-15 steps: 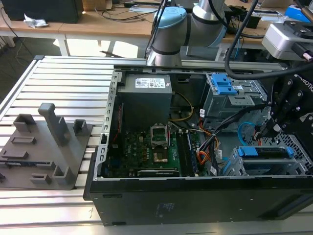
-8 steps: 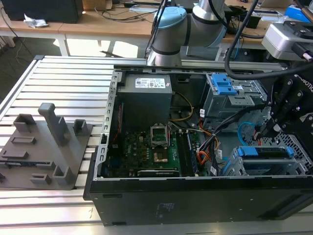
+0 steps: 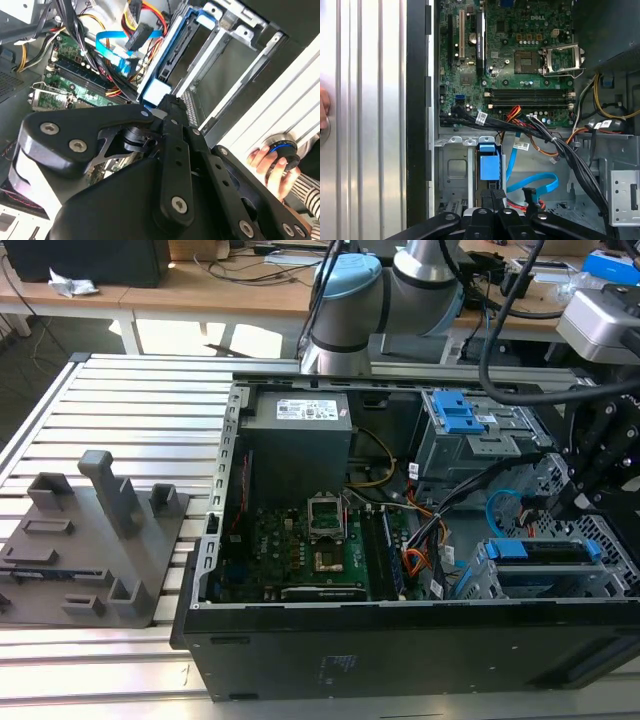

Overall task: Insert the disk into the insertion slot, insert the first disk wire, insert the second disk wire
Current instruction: 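Insert the first disk wire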

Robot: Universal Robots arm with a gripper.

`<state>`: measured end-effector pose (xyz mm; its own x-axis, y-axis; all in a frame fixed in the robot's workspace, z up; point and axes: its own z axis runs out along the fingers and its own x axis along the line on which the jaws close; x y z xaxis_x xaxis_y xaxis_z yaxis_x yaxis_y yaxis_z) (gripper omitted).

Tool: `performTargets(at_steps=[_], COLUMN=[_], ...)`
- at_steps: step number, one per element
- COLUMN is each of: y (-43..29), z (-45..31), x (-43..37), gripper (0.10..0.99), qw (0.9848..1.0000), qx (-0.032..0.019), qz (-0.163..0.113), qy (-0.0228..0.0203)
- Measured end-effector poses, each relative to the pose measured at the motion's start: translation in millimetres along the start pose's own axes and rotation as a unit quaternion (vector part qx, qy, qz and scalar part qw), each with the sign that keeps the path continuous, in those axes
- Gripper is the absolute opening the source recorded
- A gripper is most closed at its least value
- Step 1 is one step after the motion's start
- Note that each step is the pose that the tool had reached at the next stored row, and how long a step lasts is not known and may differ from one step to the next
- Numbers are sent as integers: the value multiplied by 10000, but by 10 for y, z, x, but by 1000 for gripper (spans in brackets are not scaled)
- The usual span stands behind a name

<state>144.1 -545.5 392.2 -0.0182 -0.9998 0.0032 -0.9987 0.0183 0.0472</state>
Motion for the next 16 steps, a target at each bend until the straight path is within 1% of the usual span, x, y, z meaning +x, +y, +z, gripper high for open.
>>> performTargets(at_steps=[2, 4, 6, 7, 8, 9, 11, 12, 14, 16], y=[-89, -156, -185, -186, -186, -185, -200, -199, -212, -222], z=[-4, -8, -8, -9, -7, -5, 17, 25, 60, 87], x=[-3, -7, -11, -27, -63, -124, -199, -252, -318, -351], gripper=[106, 106, 106, 106, 106, 106, 106, 106, 106, 106], qw=[10000, 10000, 10000, 10000, 10000, 10000, 10000, 10000, 10000, 10000], qx=[-3, -5, -6, -6, -6, -6, -9, -9, -11, -14], qz=[0, 0, -1, 0, 0, 0, 0, 0, -1, 0], qy=[0, 0, 0, 1, 0, 0, 1, 0, 0, 1])
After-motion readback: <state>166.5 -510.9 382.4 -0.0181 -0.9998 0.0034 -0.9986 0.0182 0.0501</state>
